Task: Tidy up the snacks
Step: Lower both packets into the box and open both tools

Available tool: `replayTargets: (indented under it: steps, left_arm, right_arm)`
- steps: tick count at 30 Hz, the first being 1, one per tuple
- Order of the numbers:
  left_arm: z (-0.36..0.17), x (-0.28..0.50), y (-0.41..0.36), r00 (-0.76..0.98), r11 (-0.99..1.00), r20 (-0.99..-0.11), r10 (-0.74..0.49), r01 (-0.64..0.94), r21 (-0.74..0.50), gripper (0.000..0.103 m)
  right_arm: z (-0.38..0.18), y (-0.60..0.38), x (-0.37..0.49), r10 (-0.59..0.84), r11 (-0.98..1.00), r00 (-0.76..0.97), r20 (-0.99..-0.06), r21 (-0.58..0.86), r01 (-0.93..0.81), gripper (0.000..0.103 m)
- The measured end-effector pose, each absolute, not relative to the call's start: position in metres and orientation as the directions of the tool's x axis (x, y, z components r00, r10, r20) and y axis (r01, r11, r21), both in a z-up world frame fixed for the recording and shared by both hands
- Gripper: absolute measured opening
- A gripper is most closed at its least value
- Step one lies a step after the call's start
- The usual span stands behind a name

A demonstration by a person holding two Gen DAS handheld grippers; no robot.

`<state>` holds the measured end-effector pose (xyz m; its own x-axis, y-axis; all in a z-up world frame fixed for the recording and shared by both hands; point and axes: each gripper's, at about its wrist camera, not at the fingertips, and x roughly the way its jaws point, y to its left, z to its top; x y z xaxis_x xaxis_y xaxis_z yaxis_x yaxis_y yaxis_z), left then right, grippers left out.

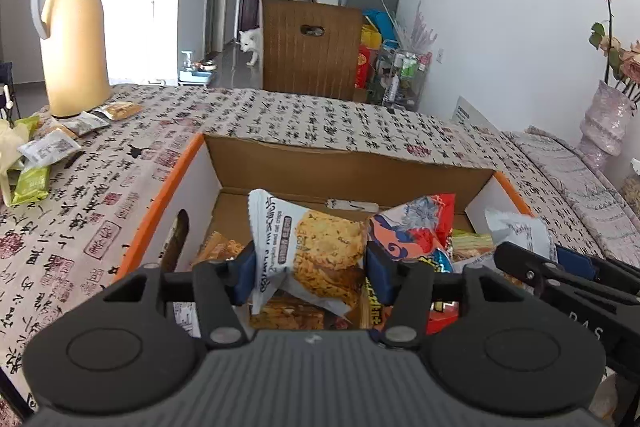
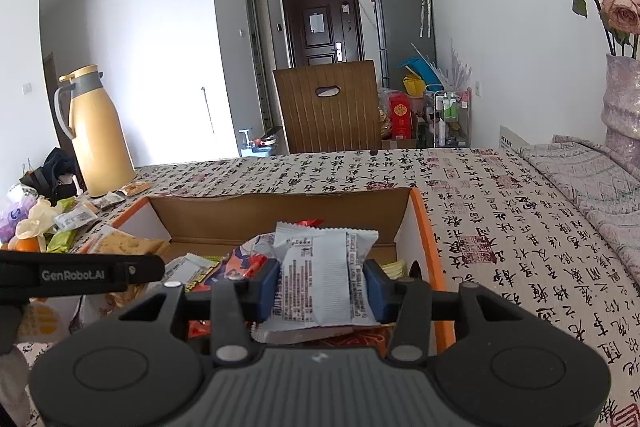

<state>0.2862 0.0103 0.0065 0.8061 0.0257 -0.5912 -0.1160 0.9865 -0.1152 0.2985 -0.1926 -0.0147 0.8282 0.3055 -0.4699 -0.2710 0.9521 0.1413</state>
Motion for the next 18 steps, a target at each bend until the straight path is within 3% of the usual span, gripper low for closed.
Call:
replayTargets:
  steps: [1, 3, 6, 18]
  left_arm:
    - [0.008, 0.285, 0.011, 0.809, 0.986, -0.586, 0.031, -0.121, -0.114, 0.059]
    - [0.01, 0.282, 0.011, 0.817, 0.985, -0.575, 0.039, -0.128, -0.115, 0.08]
    - [0.014, 0.279, 0.011, 0.827, 0.983, -0.558, 0.064, -0.149, -0.108, 0.103]
    - [0.029, 0.265, 0.007, 0.83, 0.98, -0.55, 0.093, -0.174, -0.097, 0.103]
  right_arm:
    - [-0.015, -0.193, 0.299, 0.303, 0.953, 0.83, -0.469, 0.143, -0.268, 0.047]
    - [-0.015, -0.195, 0.298, 0.307, 0.952, 0.83, -0.466, 0.154, -0.266, 0.073]
    - [-0.013, -0.196, 0.295, 0.298, 0.954, 0.841, -0.451, 0.153, -0.256, 0.101]
    - [0.001, -0.198, 0.283, 0.28, 0.96, 0.86, -0.426, 0.138, -0.244, 0.103]
